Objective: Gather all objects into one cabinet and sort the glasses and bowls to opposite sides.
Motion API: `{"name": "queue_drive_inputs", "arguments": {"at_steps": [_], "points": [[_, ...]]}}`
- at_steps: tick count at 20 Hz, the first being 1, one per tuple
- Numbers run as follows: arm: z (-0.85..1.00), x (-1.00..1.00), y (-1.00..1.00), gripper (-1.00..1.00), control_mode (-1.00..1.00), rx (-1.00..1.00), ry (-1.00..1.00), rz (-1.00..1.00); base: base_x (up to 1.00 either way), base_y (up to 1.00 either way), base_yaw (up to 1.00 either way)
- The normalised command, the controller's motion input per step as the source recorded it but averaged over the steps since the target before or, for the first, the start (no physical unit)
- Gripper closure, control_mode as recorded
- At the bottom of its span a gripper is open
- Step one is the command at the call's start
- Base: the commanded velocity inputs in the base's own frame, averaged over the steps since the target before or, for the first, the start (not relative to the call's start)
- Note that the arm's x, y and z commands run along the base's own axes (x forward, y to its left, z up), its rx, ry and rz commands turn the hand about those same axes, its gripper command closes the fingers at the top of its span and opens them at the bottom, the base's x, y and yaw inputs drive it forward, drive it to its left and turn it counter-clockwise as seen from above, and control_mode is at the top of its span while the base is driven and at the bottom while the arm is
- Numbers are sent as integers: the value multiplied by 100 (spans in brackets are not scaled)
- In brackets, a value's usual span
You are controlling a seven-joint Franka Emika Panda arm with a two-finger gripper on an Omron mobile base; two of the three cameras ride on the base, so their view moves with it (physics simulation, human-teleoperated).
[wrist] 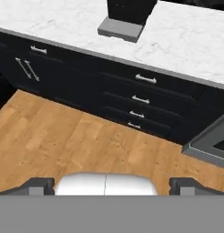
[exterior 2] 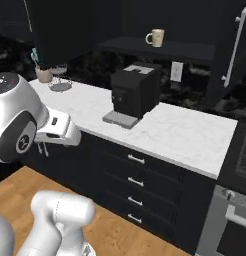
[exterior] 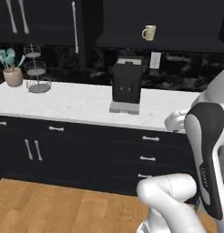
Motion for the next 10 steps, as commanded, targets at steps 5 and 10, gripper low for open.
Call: {"name": "queue_drive_inputs", "arguments": {"at_steps": [5, 10], "points": [[0, 0, 0, -100, 100, 0, 0, 0, 74, 6, -55], [0, 0, 0, -100, 100, 0, 0, 0, 85, 22, -6]]}}
